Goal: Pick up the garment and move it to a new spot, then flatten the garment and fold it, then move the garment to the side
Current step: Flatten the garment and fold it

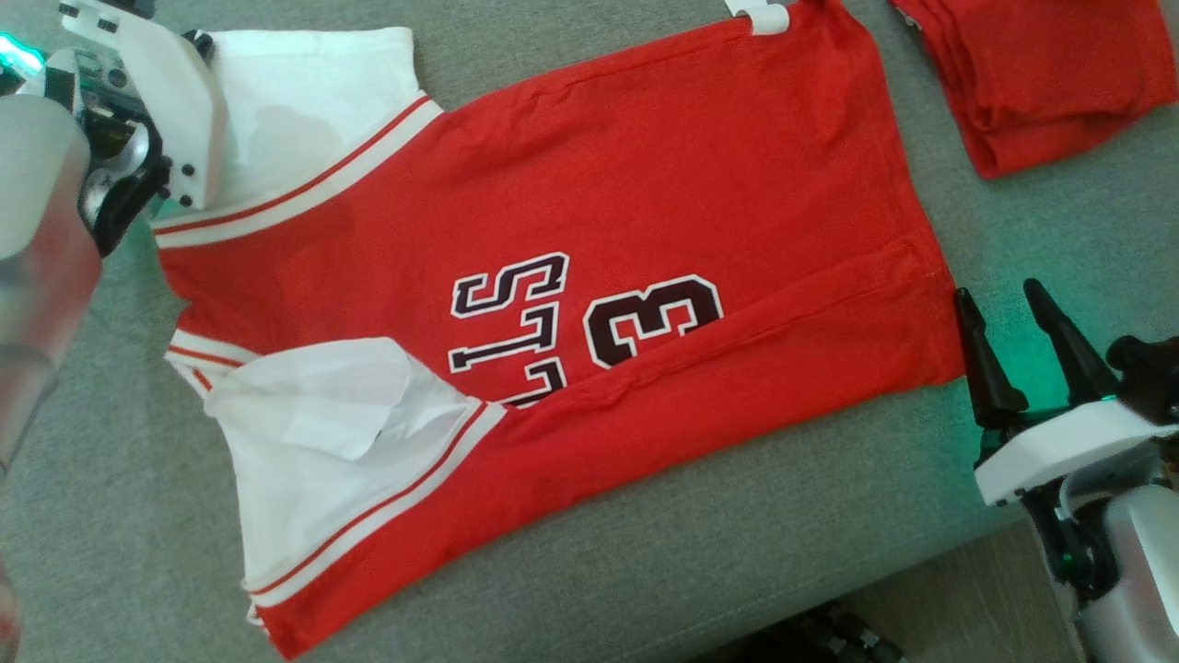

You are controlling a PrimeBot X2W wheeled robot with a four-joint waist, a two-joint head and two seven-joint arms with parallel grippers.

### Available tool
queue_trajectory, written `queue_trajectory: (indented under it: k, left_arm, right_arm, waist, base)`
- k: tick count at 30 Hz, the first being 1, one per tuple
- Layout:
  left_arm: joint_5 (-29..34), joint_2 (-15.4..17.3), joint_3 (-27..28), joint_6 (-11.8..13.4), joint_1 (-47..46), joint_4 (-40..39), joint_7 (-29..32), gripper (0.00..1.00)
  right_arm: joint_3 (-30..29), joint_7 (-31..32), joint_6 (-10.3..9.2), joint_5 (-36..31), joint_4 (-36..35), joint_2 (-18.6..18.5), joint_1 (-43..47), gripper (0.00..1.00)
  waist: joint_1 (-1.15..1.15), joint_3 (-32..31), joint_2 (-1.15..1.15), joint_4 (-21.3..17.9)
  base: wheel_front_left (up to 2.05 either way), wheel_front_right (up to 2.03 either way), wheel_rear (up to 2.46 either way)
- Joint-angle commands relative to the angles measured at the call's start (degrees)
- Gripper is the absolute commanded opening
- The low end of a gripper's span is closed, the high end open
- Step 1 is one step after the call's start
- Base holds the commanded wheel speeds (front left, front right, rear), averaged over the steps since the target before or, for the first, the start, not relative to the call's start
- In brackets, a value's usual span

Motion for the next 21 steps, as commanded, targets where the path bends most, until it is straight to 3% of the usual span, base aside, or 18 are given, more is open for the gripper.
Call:
queue_trajectory:
  k: [1,7,12,21]
  left_arm:
    - [-0.44,2.22,0.65,0.1,-3.26,-0.86,-0.1,0.0]
    - [-0.31,2.33,-2.13,0.1,-4.35,-2.32,-3.3,0.0]
    - [-0.52,1.58,-5.17,0.1,-5.47,-4.37,-6.2,0.0]
    - [-1.07,0.13,-10.14,0.1,-8.05,-8.62,-8.78,0.0]
  right_arm:
    - [0.08,-0.41,0.37,0.42,-1.56,-1.6,-0.06,1.0]
    - [0.58,1.69,0.37,0.78,-3.97,-2.89,-3.23,1.0]
    - [3.55,8.33,0.37,0.69,-3.81,-5.21,-11.37,1.0]
    - [10.89,20.98,0.37,-5.93,9.97,-6.95,-30.31,1.0]
  waist:
    - [0.0,0.02,0.0,0.31]
    - [0.0,-0.59,0.0,1.64]
    - [0.0,-1.55,0.0,3.94]
    - [0.0,-2.17,0.0,8.46]
  base:
    - [0.0,0.0,0.0]
    - [0.0,0.0,0.0]
    - [0.0,0.0,0.0]
    - [0.0,0.0,0.0]
